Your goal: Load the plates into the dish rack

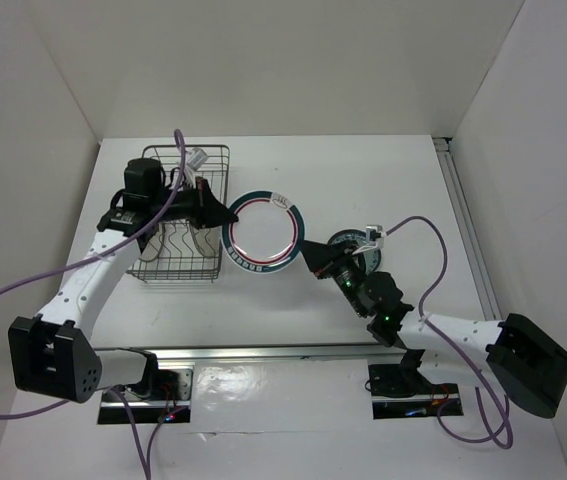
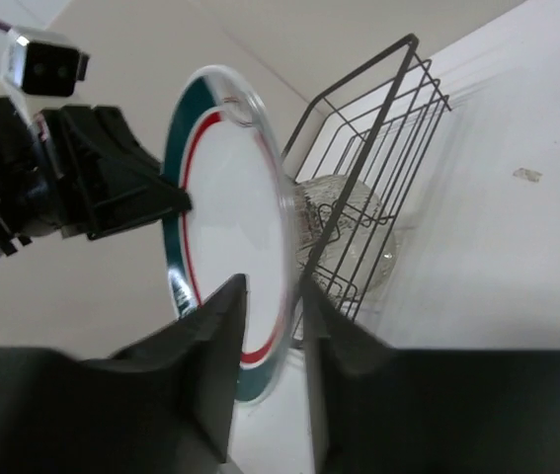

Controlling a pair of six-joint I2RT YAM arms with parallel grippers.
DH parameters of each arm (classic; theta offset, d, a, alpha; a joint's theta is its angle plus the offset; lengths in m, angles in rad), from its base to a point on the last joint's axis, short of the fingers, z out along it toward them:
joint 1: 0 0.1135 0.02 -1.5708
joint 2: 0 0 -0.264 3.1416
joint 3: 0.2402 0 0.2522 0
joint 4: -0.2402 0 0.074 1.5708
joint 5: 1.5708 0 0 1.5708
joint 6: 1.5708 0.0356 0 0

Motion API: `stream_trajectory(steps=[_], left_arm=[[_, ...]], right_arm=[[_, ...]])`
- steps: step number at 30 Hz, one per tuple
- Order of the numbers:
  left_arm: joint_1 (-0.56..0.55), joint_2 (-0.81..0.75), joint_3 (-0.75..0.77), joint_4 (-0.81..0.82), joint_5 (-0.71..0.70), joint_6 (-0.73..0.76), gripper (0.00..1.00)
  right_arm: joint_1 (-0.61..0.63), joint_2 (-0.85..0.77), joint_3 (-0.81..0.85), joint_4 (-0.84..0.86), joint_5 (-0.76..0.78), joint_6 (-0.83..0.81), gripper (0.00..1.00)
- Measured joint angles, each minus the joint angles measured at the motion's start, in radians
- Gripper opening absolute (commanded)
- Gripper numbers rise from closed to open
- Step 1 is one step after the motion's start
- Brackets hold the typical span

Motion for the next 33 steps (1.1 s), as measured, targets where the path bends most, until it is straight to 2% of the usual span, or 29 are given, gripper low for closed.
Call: stream_trajectory(steps=[1, 4, 6, 11, 16, 19, 23, 27, 33], left_arm=[[-0.001, 0.000, 0.002, 0.000, -0.005, 0.002, 0.00], [-0.006, -0.011, 0.003, -0.032, -0.125, 0.003, 0.00], [-0.006, -0.046, 0.003, -0.065, -0.279, 0.006, 0.00], [-0.004, -0.276, 0.003, -0.120, -0.717, 0.026, 0.00], [-0.002, -0.482, -0.010, -0.093, -0.969, 0.072, 0.00], [-0.002, -0.521, -0.029, -0.061, -1.120, 0.109, 0.00], [-0.002, -0.494, -0.089, -0.029, -1.330, 0.171, 0.00], [-0.001, -0.456, -0.179, 0.029, -1.458, 0.244, 0.00], [-0.001, -0.426, -0.212, 0.100, -1.524, 0.298, 0.00]], right_arm=[[-0.001, 0.000, 0.000, -0.002, -0.001, 0.006, 0.99], [-0.001, 0.005, 0.047, -0.027, -0.023, -0.005, 1.00], [-0.001, 0.012, 0.098, -0.063, -0.032, -0.015, 1.00], [-0.006, 0.037, 0.163, -0.129, -0.055, -0.040, 1.00], [-0.040, 0.058, 0.163, -0.196, -0.093, -0.041, 1.00], [-0.082, 0.058, 0.165, -0.241, -0.134, -0.043, 1.00], [-0.125, 0.058, 0.213, -0.330, -0.187, -0.060, 1.00], [-0.156, 0.043, 0.248, -0.357, -0.245, -0.072, 1.00], [-0.212, -0.004, 0.246, -0.380, -0.317, -0.074, 1.00]])
